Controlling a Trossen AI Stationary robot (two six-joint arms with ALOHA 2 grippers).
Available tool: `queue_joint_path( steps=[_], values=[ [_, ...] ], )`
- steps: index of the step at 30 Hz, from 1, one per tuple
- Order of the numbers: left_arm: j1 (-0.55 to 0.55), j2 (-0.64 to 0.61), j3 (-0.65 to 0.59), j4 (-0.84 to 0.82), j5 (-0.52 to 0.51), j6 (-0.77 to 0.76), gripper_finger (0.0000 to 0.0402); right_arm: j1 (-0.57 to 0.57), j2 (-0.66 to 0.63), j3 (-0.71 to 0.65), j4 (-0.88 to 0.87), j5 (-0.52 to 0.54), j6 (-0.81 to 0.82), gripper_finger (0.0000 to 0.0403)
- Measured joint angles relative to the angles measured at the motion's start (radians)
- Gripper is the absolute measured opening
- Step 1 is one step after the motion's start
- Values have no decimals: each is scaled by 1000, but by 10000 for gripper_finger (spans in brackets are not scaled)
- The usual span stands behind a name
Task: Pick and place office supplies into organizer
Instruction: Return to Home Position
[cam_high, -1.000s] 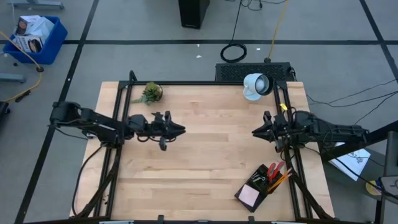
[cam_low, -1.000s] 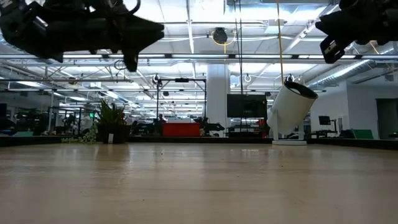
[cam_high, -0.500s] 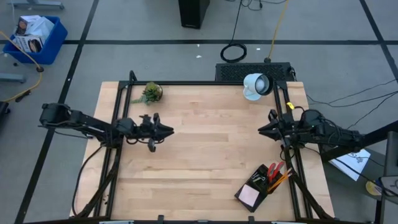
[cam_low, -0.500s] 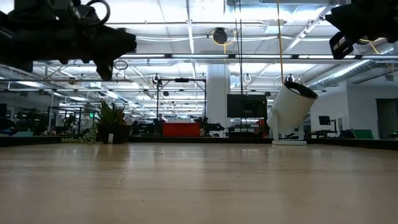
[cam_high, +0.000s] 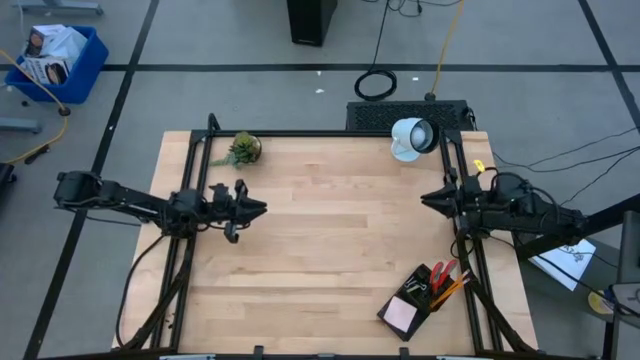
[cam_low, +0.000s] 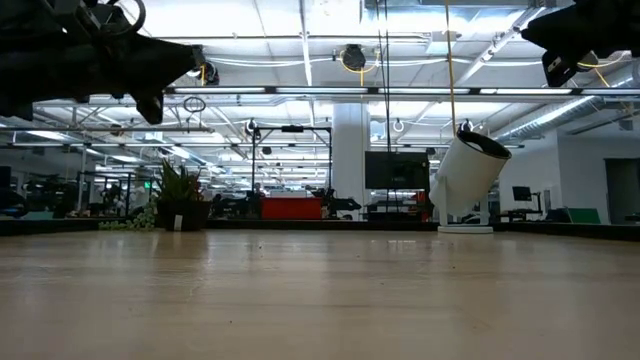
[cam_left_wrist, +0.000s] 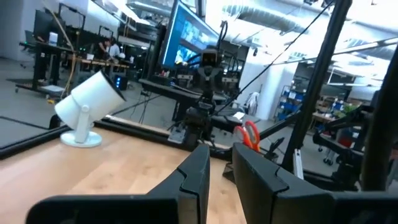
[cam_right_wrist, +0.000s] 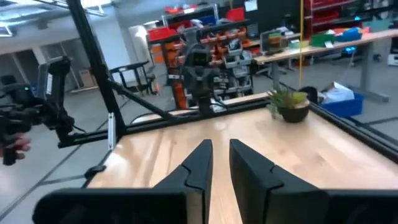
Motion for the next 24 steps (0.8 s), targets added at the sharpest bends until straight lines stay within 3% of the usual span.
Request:
queue_joint_path(
  steps=[8,11,17,24],
  values=[
    [31,-182,0,-172,75,20,74,0,0,-4,-77,19,31,48],
    [43,-271,0,-311,78,-7,74,0,0,-13,-57,25,7,48],
    [44,-444,0,-401,80,58,74,0,0,-16,-19,87,-18,49],
    [44,-678,0,-678,66,4,74,0,0,51,-10,124,-37,50]
  ],
)
